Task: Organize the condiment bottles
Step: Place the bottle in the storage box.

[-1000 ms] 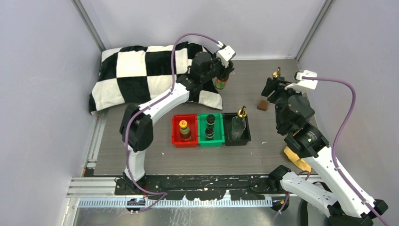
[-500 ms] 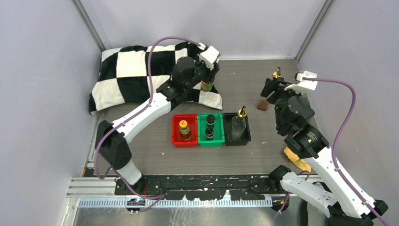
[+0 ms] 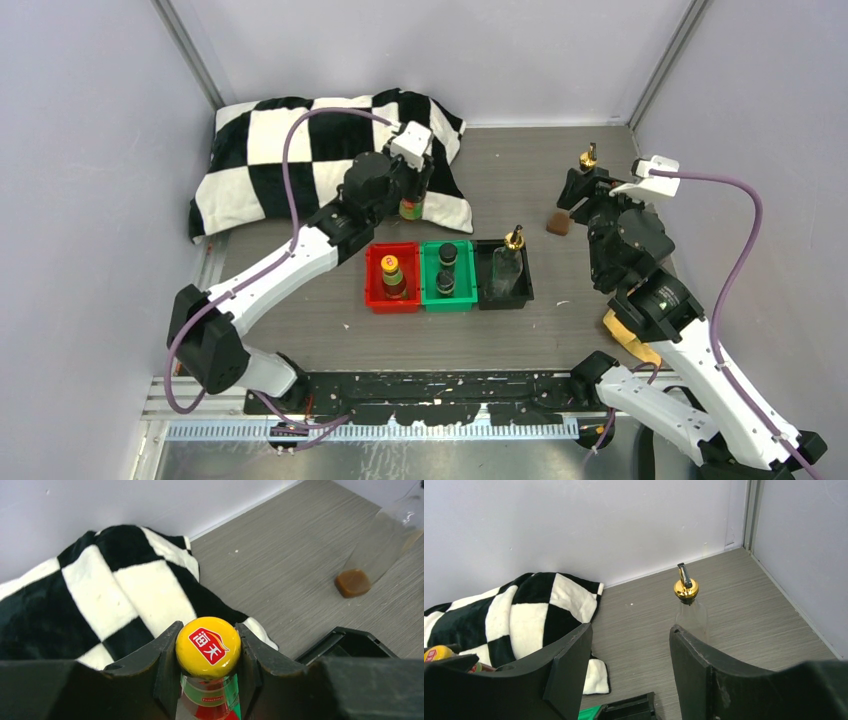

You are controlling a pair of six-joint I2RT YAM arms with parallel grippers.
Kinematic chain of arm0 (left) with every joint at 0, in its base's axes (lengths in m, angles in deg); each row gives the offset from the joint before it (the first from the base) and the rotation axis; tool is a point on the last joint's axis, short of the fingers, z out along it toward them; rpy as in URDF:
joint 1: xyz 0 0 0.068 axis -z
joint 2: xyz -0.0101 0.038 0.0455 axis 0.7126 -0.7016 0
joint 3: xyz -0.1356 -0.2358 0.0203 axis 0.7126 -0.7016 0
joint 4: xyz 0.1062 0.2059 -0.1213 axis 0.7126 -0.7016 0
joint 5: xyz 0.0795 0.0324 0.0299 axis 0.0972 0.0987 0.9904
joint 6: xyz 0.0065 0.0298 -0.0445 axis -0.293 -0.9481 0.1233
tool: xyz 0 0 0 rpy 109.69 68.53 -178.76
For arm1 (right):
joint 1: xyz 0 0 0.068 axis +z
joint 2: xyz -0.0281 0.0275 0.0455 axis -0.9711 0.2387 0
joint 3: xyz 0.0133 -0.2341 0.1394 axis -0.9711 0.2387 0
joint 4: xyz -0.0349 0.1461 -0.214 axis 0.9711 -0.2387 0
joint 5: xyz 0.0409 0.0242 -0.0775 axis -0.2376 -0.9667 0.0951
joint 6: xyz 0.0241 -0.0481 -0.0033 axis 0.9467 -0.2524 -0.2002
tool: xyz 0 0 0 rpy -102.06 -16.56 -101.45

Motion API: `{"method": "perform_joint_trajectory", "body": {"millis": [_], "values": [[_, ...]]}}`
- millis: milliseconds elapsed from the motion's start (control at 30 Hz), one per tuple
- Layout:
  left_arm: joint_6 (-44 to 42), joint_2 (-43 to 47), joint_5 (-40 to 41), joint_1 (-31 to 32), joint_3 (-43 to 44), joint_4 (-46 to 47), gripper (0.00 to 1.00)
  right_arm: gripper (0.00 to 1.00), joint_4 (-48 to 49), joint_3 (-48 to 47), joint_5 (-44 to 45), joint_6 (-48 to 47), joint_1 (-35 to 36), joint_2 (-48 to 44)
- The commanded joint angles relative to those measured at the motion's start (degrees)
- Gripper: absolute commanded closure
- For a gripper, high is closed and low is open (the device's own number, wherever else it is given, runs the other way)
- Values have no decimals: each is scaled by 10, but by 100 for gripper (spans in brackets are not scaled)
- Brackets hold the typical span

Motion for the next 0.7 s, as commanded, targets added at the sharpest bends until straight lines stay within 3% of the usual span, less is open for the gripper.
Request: {"method": "perform_joint_trajectory", "body": {"millis": [0,267,667], "values": [[32,77,57,-1,-15,103,100,36,6,1,-1,10,3,-9],[78,145,107,-1,-84,99,100,36,5,4,-6,16,3,-13],[119,205,119,0,-181,119,100,37,2,3,-10,19,3,-14]]}}
